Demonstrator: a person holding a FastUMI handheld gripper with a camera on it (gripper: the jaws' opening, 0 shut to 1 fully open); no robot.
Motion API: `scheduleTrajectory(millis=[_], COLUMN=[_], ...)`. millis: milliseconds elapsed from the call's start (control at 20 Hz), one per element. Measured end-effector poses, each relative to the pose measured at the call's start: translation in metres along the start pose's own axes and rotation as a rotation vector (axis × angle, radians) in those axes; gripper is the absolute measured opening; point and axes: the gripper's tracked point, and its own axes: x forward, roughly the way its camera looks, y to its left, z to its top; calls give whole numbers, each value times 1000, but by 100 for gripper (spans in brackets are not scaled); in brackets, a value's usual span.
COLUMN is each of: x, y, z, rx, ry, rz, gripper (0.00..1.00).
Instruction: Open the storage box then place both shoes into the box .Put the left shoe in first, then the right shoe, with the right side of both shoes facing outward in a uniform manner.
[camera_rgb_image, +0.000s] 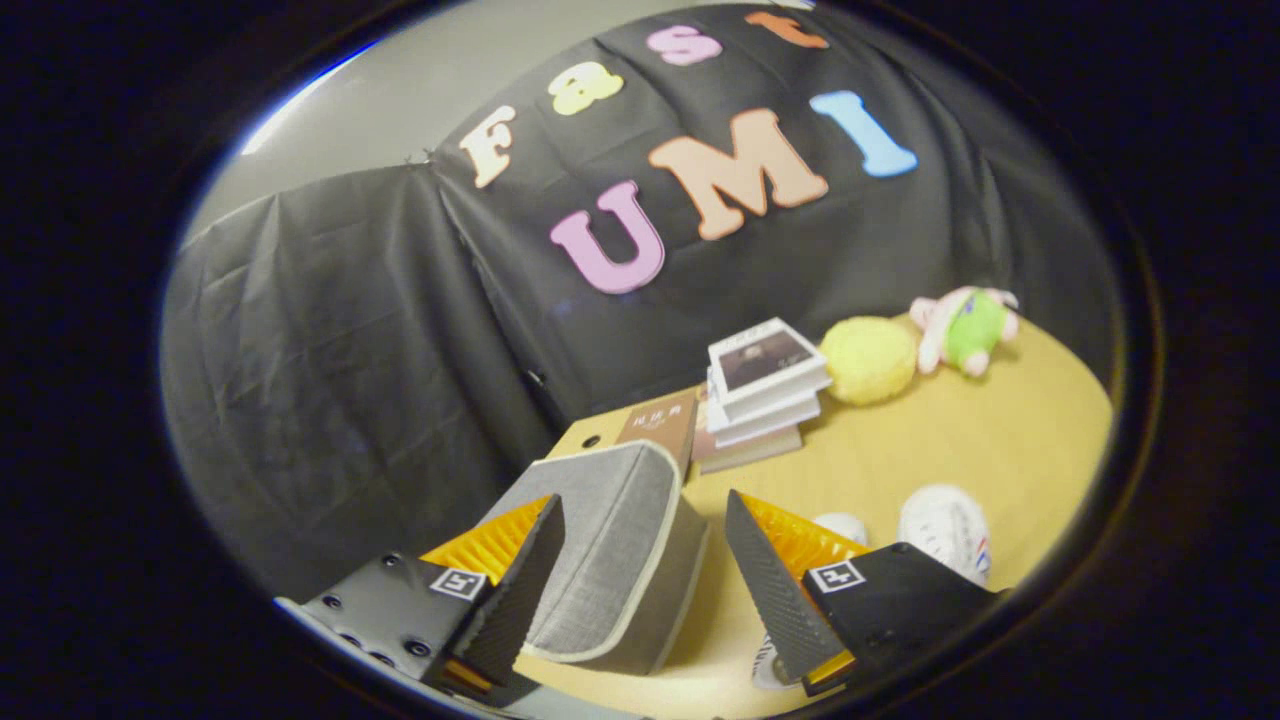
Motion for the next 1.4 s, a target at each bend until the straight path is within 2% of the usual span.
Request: scheduleTrajectory(millis=[200,350,600,850,1000,1100,1250,1400], x=[8,20,29,36,30,27,24,15], y=[7,6,18,28,27,33,39,61], z=[-31,-56,-92,-102,-91,-86,-76,-57], rx=[263,473,671,837,867,855,803,783], ry=[127,214,371,448,447,444,447,448], rz=[95,135,199,256,286,299,295,347], gripper=[99,98,98,66,46,21,17,13])
